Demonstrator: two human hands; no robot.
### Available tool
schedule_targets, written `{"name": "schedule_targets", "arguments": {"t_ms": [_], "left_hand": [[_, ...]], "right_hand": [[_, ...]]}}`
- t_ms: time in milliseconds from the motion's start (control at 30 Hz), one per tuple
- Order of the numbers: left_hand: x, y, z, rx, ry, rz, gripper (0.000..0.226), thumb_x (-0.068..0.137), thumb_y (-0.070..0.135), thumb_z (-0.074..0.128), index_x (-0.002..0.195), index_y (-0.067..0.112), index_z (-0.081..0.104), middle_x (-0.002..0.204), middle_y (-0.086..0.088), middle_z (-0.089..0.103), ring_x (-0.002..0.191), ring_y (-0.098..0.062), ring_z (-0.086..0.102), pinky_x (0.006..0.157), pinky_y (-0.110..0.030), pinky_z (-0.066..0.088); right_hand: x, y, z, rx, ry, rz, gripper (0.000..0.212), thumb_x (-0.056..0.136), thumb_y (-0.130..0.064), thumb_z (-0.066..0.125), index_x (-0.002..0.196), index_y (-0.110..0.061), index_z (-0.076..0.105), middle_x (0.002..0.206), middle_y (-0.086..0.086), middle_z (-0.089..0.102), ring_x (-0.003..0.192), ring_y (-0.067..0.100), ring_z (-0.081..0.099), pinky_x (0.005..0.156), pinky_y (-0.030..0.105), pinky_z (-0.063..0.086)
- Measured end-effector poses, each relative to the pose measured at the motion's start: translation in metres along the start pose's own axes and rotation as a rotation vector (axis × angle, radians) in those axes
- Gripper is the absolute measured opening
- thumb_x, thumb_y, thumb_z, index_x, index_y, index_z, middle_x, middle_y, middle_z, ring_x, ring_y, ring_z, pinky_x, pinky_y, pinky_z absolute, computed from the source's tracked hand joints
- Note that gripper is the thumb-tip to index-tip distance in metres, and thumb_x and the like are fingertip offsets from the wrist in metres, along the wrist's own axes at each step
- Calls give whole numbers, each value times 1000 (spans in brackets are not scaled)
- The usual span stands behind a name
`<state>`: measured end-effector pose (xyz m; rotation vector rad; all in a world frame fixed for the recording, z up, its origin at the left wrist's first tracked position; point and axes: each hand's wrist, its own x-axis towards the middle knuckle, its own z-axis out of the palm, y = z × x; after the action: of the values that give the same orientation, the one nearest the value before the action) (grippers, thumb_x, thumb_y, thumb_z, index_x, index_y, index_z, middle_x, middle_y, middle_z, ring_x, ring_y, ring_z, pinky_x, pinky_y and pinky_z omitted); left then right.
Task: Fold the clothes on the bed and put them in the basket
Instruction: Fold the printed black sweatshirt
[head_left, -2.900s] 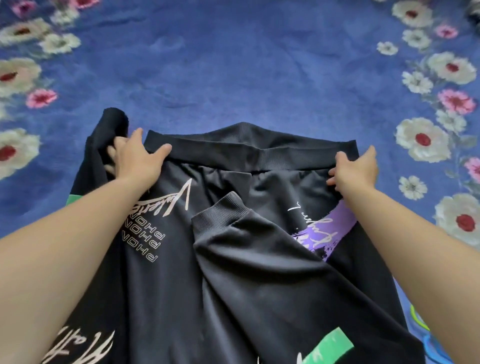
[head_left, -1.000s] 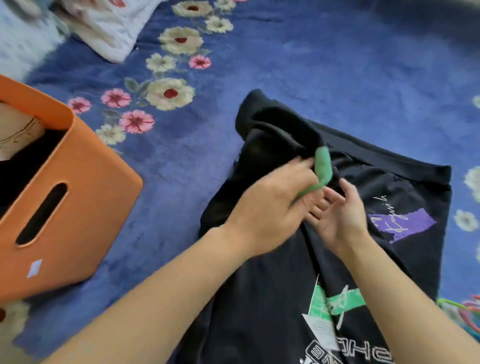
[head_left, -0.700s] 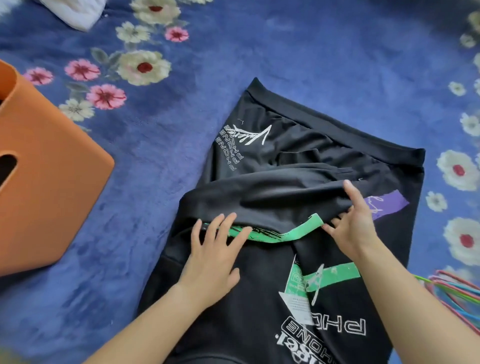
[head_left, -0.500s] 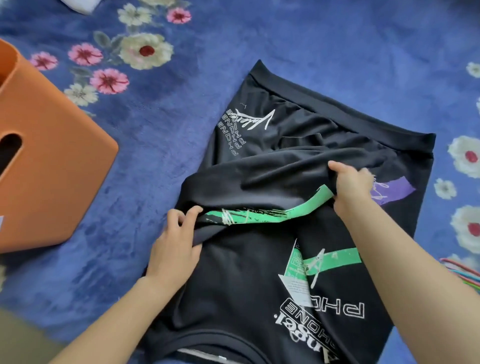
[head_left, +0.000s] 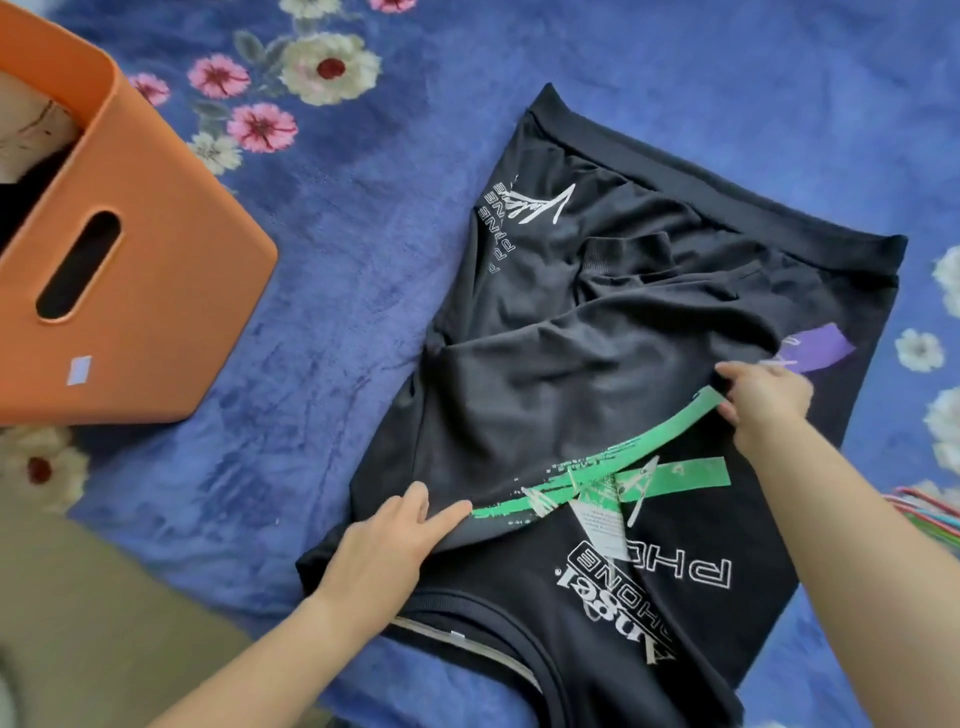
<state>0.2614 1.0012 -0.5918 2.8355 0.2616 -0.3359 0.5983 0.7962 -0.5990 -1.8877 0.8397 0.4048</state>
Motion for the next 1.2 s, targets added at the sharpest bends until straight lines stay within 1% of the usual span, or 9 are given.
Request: {"name": "schedule_targets", "arguments": {"t_ms": [67, 167, 267, 367, 533, 767, 900, 1100, 1200], "left_hand": [[0, -8, -8, 19, 20, -14, 73, 61, -2, 39, 122, 32, 58, 81, 0, 39, 55, -17, 48, 33, -21, 16], [-14, -20, -5, 126, -36, 9, 91, 37, -15, 68, 119, 23, 70, 77, -7, 48, 50, -20, 46, 38, -17, 4], [-24, -26, -3, 183, -45, -25, 98, 28, -16, 75, 120, 18, 69, 73, -5, 44, 49, -18, 37, 43, -18, 1], [-37, -30, -2, 86, 30, -123, 72, 46, -6, 79, 114, 14, 67, 83, -3, 46, 67, -23, 43, 52, -31, 33], [-48, -26, -4, -176, -3, -617, 50, 71, 11, 77, 115, 16, 54, 120, -10, 43, 111, -32, 37, 93, -52, 34], [-49, -30, -1, -714, 92, -892, 27, 89, 5, 50, 111, 20, 44, 101, -4, 58, 90, -29, 50, 77, -39, 38], [-47, -39, -2, -792, 181, -889, 13, 96, 10, 46, 91, 12, 57, 86, -7, 58, 83, -28, 49, 73, -38, 39], [-80, -49, 3, -967, 210, -1074, 18, 100, 15, 46, 88, 14, 59, 77, -2, 53, 80, -24, 48, 73, -33, 40], [-88, -60, 10, -1364, 144, -1248, 26, 92, 3, 48, 95, 21, 66, 93, -3, 64, 89, -25, 58, 83, -37, 47]], "right_hand": [[2, -2, 3, -34, 45, -95, 45, 82, -8, 71, 124, -13, 56, 111, 6, 60, 86, 19, 63, 78, 30, 56], [-9, 11, -9, -400, 94, -239, 40, 85, -14, 64, 124, -8, 58, 121, 12, 61, 112, 31, 58, 99, 36, 45], [-47, 42, -30, -517, 76, -434, 33, 87, -13, 56, 119, -8, 57, 115, 13, 60, 108, 29, 54, 92, 34, 38], [-94, 95, -61, -540, -14, -553, 18, 87, -10, 56, 104, -12, 58, 94, 8, 57, 84, 24, 52, 76, 33, 37], [-171, 179, -100, -534, -24, -248, 24, 90, -24, 60, 70, -13, 52, 65, 3, 57, 69, 28, 52, 64, 36, 35], [-207, 253, -110, 88, 208, 465, 45, 77, -48, 76, 87, -8, 58, 87, 12, 66, 80, 32, 64, 74, 42, 55], [-196, 251, -113, 378, 137, 437, 19, 80, -7, 75, 87, -13, 59, 106, 11, 68, 97, 30, 65, 71, 36, 54], [-214, 265, -140, 71, 192, 384, 23, 84, -6, 73, 93, 8, 57, 104, 29, 61, 90, 34, 58, 62, 27, 47], [-218, 280, -144, 302, 107, 515, 13, 84, 0, 63, 88, -7, 54, 102, 16, 59, 82, 26, 58, 56, 28, 50]]}}
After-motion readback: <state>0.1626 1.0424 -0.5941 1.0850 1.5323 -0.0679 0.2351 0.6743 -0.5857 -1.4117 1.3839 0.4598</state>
